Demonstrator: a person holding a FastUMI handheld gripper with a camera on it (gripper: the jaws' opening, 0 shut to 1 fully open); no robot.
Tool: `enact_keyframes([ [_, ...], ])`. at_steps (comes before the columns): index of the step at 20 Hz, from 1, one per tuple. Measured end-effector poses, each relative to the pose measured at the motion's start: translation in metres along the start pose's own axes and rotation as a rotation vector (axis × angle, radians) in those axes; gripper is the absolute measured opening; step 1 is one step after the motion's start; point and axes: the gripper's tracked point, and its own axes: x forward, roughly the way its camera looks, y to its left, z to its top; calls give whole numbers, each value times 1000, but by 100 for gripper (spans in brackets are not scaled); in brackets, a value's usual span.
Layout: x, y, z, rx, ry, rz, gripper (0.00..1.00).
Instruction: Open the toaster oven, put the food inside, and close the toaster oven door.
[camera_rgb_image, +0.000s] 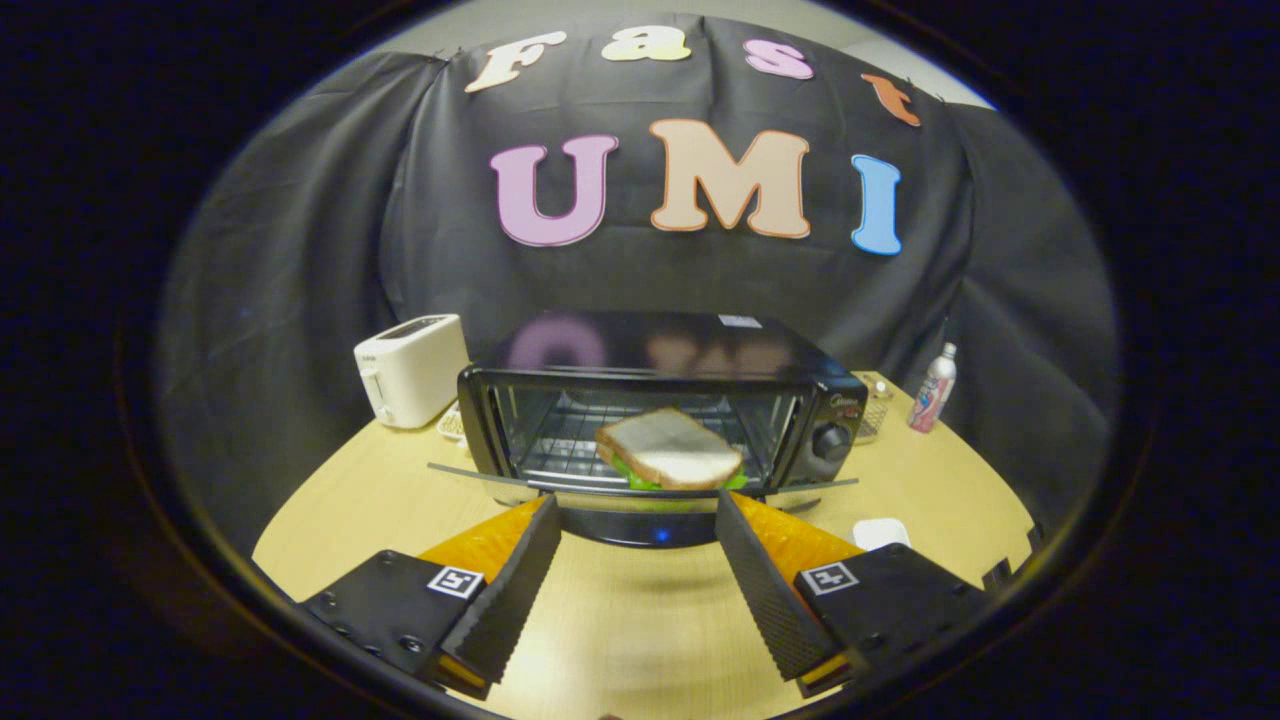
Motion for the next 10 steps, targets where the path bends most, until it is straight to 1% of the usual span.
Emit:
enact_keyframes([
  [3, 19, -4, 23, 39, -36, 33, 99],
  [6, 37, -11, 40, 65, -58, 47, 99],
  [10, 54, -7, 50, 52, -82, 74, 99],
])
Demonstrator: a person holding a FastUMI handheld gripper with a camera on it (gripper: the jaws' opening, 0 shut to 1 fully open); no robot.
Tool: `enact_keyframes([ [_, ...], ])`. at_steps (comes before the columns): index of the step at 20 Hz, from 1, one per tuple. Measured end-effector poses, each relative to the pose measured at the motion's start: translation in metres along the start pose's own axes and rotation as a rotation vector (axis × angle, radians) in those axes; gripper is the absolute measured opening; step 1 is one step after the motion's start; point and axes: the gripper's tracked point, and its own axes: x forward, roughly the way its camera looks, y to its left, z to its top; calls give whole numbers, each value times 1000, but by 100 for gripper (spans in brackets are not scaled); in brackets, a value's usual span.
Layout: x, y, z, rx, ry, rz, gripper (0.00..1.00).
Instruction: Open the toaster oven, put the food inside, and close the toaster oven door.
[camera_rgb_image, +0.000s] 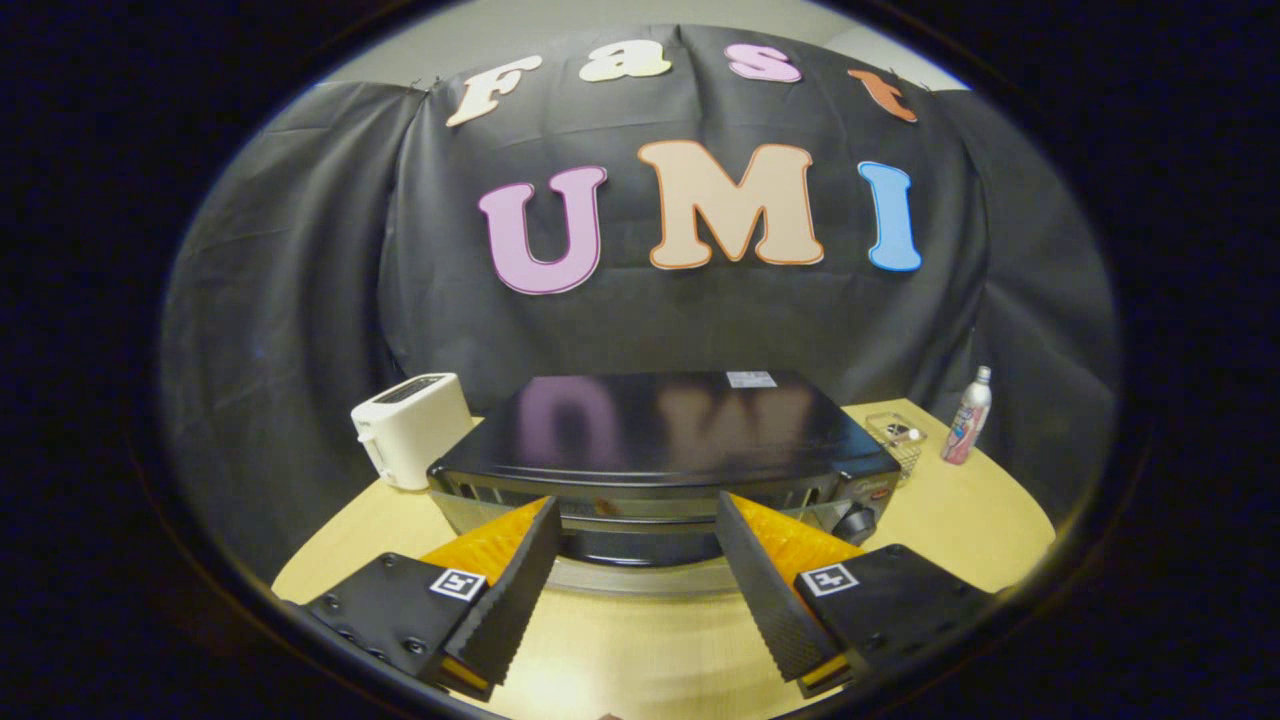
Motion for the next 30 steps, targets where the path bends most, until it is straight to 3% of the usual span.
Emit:
enact_keyframes([
  [11, 27, 0, 16, -43, -1, 39, 96],
  [23, -53, -27, 105, -17, -106, 23, 96],
  [30, -76, -60, 142, 18, -147, 1, 95],
])
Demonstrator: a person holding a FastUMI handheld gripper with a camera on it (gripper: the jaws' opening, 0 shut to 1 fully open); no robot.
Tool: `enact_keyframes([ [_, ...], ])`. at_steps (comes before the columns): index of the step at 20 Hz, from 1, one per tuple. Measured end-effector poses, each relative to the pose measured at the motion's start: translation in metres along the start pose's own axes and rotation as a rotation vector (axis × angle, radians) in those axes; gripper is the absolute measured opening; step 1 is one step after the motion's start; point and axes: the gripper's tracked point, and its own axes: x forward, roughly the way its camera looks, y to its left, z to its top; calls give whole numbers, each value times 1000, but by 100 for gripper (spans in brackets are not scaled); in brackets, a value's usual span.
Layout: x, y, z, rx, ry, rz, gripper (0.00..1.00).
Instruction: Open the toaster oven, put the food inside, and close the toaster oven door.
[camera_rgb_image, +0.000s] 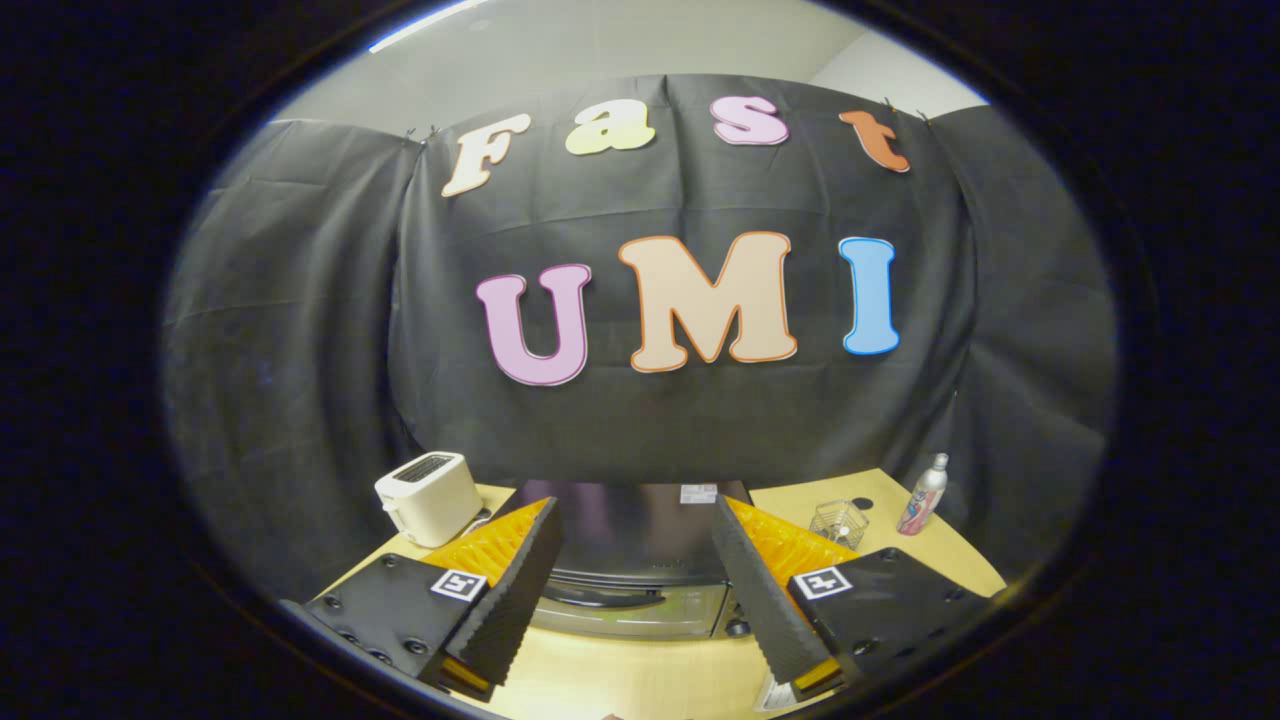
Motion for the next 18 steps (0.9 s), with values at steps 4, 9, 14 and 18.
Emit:
enact_keyframes([
  [4, -1, -14, 0, -6, 0, -27, 95],
  [9, 3, -6, -5, -29, 9, -16, 95],
  [14, 6, 5, -14, -44, 27, -2, 95],
  [18, 5, 5, -17, -12, 11, 1, 95],
])
